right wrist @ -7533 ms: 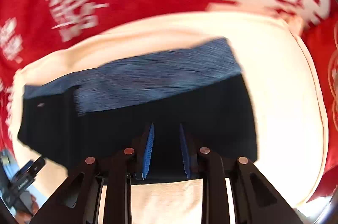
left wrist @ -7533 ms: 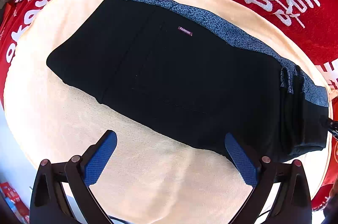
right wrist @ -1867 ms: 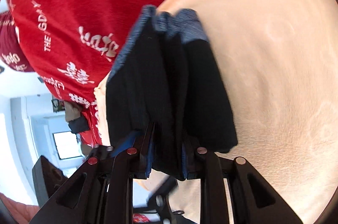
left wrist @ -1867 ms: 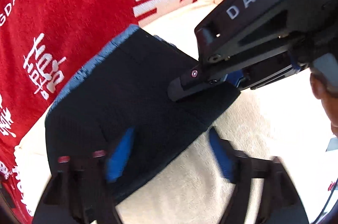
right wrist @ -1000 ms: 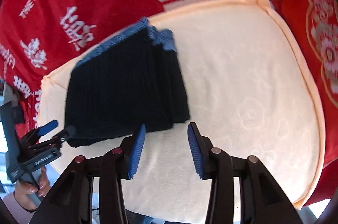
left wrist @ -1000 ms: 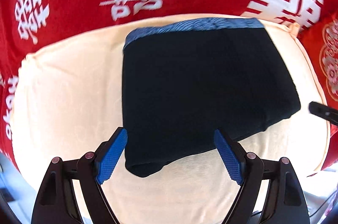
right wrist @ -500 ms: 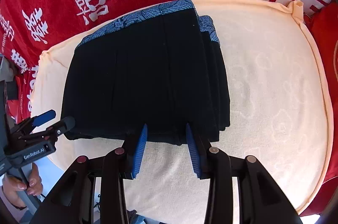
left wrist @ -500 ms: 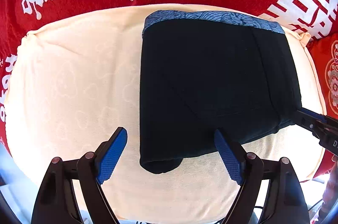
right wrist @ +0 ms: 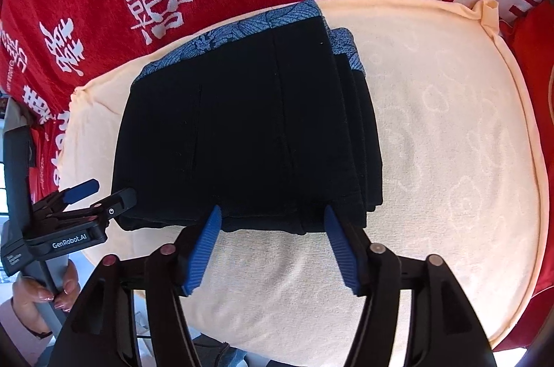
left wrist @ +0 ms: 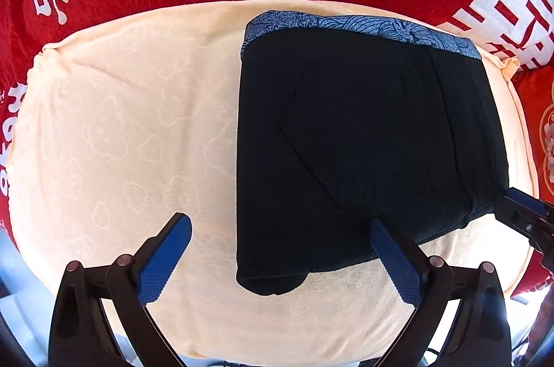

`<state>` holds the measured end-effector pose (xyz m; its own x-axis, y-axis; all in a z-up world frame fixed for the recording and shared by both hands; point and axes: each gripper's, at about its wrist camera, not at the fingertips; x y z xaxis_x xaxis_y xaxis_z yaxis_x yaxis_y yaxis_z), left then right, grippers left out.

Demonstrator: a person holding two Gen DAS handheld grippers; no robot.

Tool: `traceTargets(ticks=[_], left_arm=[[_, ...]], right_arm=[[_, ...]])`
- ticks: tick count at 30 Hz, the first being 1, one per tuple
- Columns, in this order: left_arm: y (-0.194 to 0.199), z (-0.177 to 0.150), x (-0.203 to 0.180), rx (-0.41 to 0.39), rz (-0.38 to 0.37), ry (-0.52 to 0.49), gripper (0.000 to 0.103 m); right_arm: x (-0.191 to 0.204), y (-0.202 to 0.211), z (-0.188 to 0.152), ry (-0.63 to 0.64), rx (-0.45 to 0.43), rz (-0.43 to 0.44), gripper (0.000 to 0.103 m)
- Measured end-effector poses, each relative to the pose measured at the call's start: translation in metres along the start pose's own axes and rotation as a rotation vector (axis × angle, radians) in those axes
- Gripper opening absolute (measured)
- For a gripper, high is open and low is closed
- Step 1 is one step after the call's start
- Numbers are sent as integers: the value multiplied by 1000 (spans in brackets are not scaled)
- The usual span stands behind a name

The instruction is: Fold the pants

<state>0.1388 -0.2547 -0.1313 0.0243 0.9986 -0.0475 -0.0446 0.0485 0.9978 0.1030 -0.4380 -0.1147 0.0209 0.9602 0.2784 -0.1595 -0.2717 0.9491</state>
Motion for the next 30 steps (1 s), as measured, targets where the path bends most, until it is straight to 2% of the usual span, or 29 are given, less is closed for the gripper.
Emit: traceTargets(ticks=[15,19,24,27,30], left_arm=[[-10,16,-5,18,-5,1,103],[-12,27,-5,17,-16,0,103],[-13,51,7,7,-48,47,103],[-18,65,13,13,-65,55,103],[-28,71,19,51,-114,59,103]], right_arm=[[-24,3,1,-41,6,-2,73],[-31,2,3,-39,16,4,73],[-48,0,9,-33,34,11,74],[-63,-2,12,-70,25,42,74],[-77,-6,16,-106,5,113,75]])
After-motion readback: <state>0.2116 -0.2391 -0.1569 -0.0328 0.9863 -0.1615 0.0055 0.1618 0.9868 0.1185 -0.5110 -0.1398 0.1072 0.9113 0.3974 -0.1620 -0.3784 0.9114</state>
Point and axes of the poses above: each gripper's, at about its wrist camera, not at the fingertips, and y roughly against the way its jaws point, x to its left, z to its top, and after that the axes turned 12 degrees about y, right-handed
